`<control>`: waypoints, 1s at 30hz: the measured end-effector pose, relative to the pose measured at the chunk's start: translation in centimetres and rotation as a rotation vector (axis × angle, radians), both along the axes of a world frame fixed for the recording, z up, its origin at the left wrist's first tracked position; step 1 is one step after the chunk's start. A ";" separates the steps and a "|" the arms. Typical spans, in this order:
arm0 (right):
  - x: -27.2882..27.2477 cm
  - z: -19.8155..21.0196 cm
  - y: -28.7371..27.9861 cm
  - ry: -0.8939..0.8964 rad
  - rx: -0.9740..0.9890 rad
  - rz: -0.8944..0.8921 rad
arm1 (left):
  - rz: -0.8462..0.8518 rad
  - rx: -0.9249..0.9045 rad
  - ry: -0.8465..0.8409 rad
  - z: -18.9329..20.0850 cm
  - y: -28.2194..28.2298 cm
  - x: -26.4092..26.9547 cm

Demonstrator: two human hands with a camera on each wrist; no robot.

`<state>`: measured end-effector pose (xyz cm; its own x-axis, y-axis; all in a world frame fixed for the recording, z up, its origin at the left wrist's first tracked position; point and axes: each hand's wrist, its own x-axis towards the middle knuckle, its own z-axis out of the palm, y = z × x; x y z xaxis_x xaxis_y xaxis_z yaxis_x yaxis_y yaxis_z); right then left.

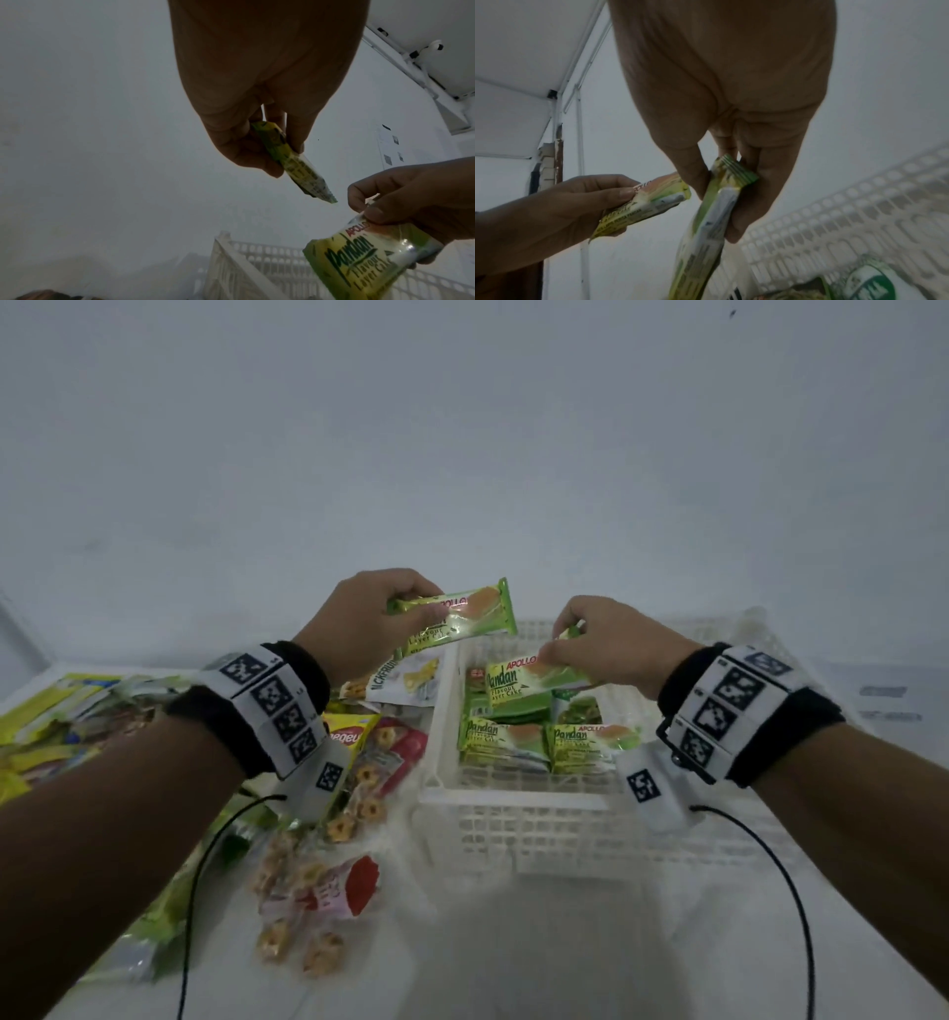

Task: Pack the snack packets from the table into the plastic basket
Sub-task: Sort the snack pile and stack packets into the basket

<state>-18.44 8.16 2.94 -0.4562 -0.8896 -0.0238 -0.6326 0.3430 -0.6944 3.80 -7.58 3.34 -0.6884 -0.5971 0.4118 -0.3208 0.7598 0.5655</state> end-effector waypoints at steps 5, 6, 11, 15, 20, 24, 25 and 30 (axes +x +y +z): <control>-1.3 0.4 -2.0 0.165 0.129 0.117 | 0.006 -0.019 -0.034 -0.1 -0.6 -1.4; -1.5 0.3 -2.4 0.185 0.153 0.133 | 0.006 -0.022 -0.034 -0.2 -0.8 -1.6; -2.2 -1.3 -4.7 0.167 0.197 0.177 | 0.001 -0.003 -0.047 -0.9 -1.9 -2.4; -2.2 -3.3 -6.0 0.062 0.279 0.276 | -0.021 0.014 -0.033 -1.2 -2.5 -2.8; -1.8 -5.2 -6.4 -0.108 0.319 0.311 | -0.036 0.048 -0.016 -1.9 -3.1 -3.2; -1.7 -5.8 -6.0 0.004 0.375 0.337 | -0.040 0.080 -0.009 -2.5 -3.5 -3.4; -1.7 -6.0 -5.8 0.063 0.407 0.356 | -0.042 0.086 -0.008 -2.6 -3.6 -3.5; -1.0 -7.0 -6.2 0.397 0.423 0.382 | -0.058 0.117 -0.008 -2.9 -3.8 -3.9</control>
<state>-19.45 1.98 -4.07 -0.1588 -0.9407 -0.2999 -0.9415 0.2357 -0.2407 -0.07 -11.39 0.42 -0.7261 -0.5999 0.3360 -0.2832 0.7063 0.6488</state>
